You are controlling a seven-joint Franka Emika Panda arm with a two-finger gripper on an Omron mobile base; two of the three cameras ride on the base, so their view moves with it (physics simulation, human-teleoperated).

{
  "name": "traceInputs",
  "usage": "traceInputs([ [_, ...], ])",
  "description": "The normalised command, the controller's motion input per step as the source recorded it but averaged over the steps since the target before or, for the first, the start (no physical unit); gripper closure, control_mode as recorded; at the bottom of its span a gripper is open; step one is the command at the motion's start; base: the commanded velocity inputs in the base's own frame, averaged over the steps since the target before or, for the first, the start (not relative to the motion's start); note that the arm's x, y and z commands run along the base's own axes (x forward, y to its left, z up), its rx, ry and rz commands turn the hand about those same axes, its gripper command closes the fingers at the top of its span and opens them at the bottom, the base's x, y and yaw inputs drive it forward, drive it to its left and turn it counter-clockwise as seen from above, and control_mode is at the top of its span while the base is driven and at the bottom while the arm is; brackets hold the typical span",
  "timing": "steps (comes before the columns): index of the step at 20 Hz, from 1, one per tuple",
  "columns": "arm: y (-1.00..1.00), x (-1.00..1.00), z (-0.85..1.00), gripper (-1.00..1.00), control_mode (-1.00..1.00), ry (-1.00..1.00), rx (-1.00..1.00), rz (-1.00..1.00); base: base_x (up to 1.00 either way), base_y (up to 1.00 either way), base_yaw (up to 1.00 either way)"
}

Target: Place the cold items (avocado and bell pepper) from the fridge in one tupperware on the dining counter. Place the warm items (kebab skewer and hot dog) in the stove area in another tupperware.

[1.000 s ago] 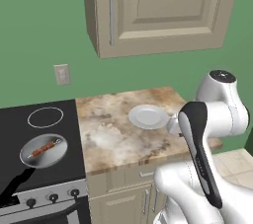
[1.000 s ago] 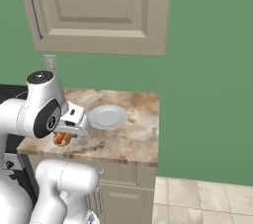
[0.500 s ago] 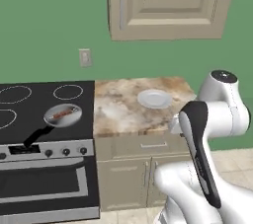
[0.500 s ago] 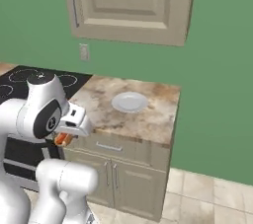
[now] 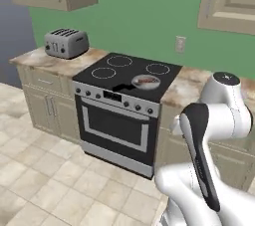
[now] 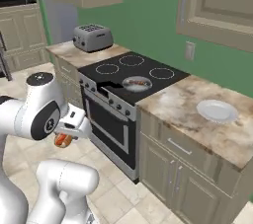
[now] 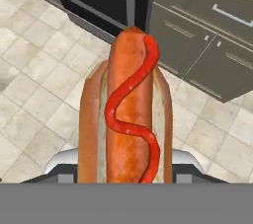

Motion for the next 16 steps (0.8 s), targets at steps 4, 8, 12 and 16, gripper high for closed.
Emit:
traceInputs([
  [4,0.00,0.00,0.00,1.00,1.00,0.00,0.00,0.00,-0.79,-0.04,0.90],
  [8,0.00,0.00,0.00,1.00,1.00,0.00,0.00,0.00,-0.96,0.00,0.84],
  [12,0.00,0.00,0.00,1.00,1.00,0.00,0.00,0.00,-0.99,0.06,0.75],
  [16,0.00,0.00,0.00,1.00,1.00,0.00,0.00,0.00,-0.13,0.97,0.37],
])
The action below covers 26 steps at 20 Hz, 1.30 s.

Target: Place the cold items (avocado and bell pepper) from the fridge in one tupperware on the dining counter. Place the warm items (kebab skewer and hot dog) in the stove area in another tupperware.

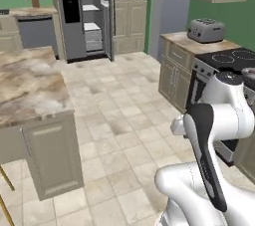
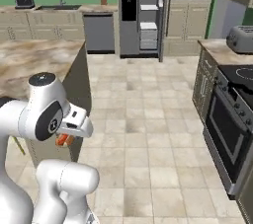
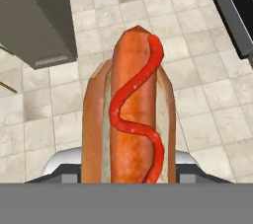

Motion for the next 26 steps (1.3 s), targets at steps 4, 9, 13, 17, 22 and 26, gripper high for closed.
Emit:
traceInputs([
  [4,0.00,0.00,0.00,1.00,1.00,0.00,0.00,0.00,0.00,1.00,0.25],
  [9,0.00,0.00,0.00,1.00,1.00,0.00,0.00,0.00,0.05,1.00,0.23],
  [13,0.00,0.00,0.00,1.00,1.00,0.00,0.00,0.00,0.07,1.00,0.19],
  [17,0.00,0.00,0.00,1.00,1.00,0.00,0.00,0.00,0.24,1.00,0.10],
  [22,0.00,0.00,0.00,1.00,1.00,0.00,0.00,0.00,0.39,1.00,-0.03],
  [26,0.00,0.00,0.00,1.00,1.00,0.00,0.00,0.00,0.45,1.00,-0.07],
])
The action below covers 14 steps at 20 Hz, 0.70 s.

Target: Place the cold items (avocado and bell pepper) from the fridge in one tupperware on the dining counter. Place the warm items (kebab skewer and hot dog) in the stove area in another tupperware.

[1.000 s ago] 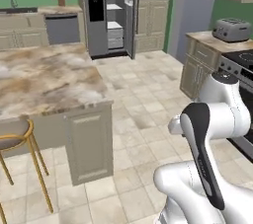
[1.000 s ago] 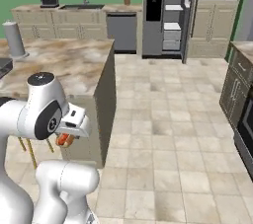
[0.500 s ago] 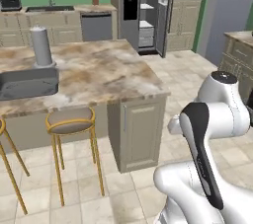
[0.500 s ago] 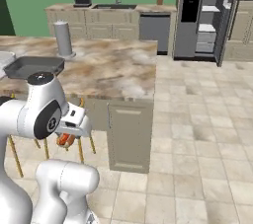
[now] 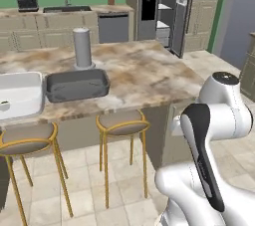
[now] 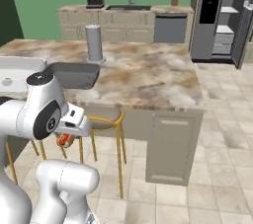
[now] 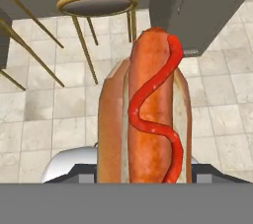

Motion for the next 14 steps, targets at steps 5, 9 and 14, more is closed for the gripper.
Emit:
traceInputs([
  [5,0.00,0.00,0.00,1.00,1.00,0.00,0.00,0.00,0.62,1.00,0.00],
  [9,0.00,0.00,0.00,1.00,1.00,0.00,0.00,0.00,0.61,0.89,0.00],
  [14,0.00,0.00,0.00,1.00,1.00,0.00,0.00,0.00,0.30,0.99,0.00],
])
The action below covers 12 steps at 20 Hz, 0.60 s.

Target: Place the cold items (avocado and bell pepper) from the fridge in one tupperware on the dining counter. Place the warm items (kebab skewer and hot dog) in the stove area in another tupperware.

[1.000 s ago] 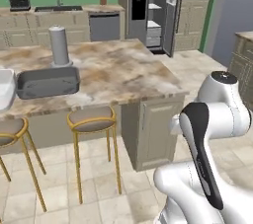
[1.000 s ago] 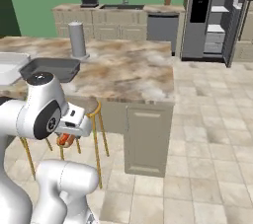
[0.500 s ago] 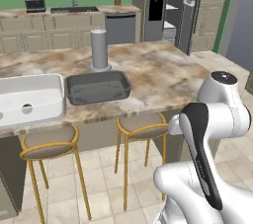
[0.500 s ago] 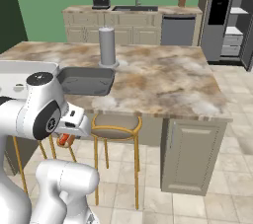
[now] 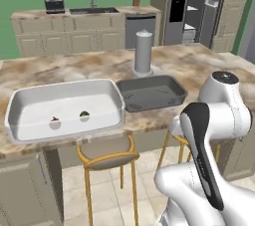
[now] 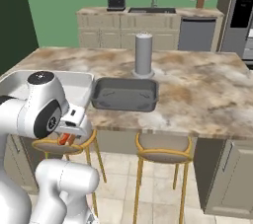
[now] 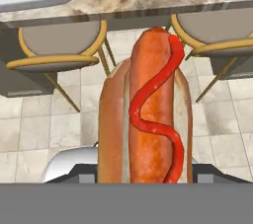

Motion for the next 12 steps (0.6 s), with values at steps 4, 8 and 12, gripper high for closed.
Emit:
traceInputs([
  [4,0.00,0.00,0.00,1.00,1.00,0.00,0.00,0.00,0.42,0.00,0.00],
  [8,0.00,0.00,0.00,1.00,1.00,0.00,0.00,0.00,0.21,-0.77,0.03],
  [12,0.00,0.00,0.00,1.00,1.00,0.00,0.00,0.00,0.18,-0.29,0.12],
])
